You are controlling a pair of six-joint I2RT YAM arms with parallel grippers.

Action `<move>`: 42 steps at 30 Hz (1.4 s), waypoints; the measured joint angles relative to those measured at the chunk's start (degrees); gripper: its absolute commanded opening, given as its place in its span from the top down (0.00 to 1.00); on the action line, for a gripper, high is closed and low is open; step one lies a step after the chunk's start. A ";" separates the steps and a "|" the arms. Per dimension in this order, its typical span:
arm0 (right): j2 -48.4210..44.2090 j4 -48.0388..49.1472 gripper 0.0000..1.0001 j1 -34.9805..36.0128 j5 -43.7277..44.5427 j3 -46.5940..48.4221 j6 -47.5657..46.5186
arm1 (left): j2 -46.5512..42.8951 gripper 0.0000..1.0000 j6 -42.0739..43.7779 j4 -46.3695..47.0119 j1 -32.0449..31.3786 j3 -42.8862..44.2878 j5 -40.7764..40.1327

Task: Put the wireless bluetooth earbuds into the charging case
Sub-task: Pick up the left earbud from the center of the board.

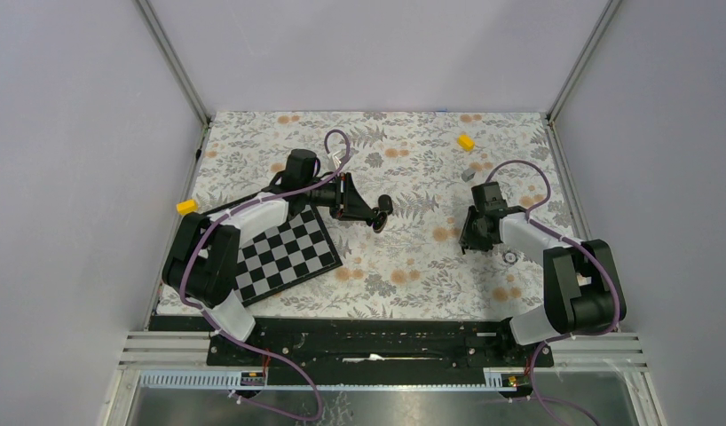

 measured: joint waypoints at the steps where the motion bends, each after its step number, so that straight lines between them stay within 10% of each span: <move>1: 0.02 0.02 0.64 0.02 0.00 0.00 -0.07 | 0.00 1.00 0.00 0.02 0.00 0.00 0.00; 31: 0.83 0.07 0.73 2.40 2.23 1.16 -1.11 | 0.00 1.00 -0.02 0.00 -0.79 0.00 -0.11; 42: -18.10 9.79 0.72 2.49 -3.80 -5.38 -1.66 | 2.38 1.00 -0.11 -0.04 -1.66 1.03 0.15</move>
